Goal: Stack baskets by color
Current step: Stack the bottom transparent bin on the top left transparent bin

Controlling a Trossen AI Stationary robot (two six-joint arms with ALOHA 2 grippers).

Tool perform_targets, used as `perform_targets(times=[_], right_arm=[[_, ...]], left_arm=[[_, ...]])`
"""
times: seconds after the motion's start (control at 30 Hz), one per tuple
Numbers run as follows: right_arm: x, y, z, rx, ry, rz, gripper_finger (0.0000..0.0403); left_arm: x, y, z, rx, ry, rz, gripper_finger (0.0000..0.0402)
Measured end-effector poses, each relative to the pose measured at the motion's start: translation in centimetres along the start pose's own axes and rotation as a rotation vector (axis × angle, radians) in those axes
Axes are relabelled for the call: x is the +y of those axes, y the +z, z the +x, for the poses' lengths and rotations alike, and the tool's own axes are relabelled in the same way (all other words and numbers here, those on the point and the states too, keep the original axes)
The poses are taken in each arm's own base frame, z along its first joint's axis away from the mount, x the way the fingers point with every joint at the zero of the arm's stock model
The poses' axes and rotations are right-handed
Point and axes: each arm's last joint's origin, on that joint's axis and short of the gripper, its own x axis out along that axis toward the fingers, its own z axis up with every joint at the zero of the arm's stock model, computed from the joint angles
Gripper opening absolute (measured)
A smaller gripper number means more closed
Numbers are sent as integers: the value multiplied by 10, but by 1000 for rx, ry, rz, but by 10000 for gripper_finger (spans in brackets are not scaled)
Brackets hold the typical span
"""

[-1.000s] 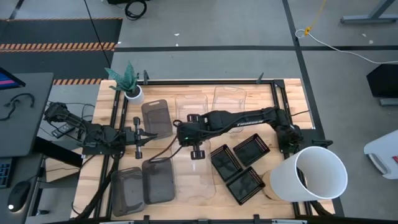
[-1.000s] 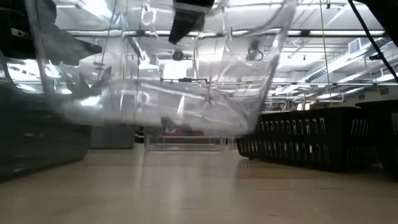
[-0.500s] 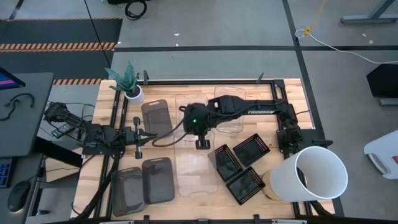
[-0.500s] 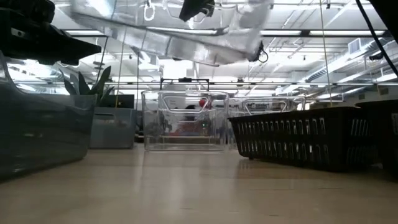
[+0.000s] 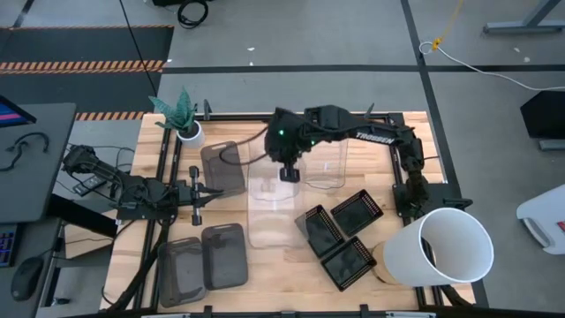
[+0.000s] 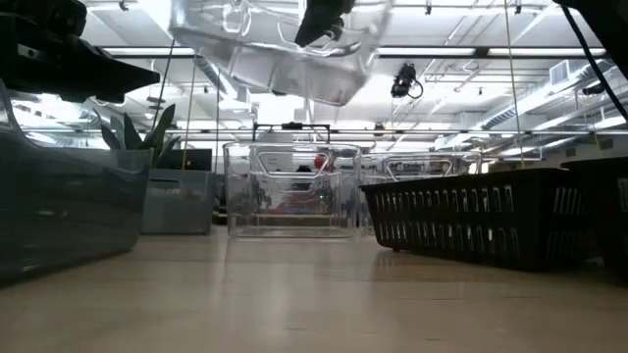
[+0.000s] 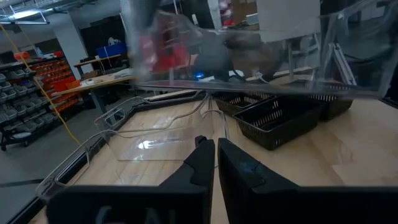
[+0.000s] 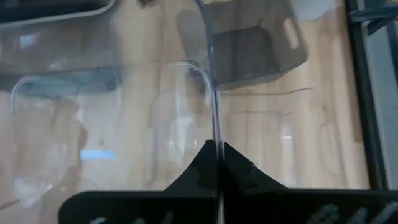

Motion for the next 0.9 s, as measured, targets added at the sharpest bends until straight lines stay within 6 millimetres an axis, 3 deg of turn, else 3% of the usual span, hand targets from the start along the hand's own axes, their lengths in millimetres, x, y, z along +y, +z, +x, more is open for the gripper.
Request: perform_targets(times=[0.3, 0.67, 0.9], right_arm=[[-42, -5, -4, -21, -16, 51, 0], [-115, -20, -17, -98, -56, 111, 0], [-134, -22, -11, -159, -83, 88, 0]], left_arm=[[0, 0, 0, 0, 0, 0, 36], [0, 0, 0, 0, 0, 0, 31], [0, 0, 0, 0, 0, 0, 34]])
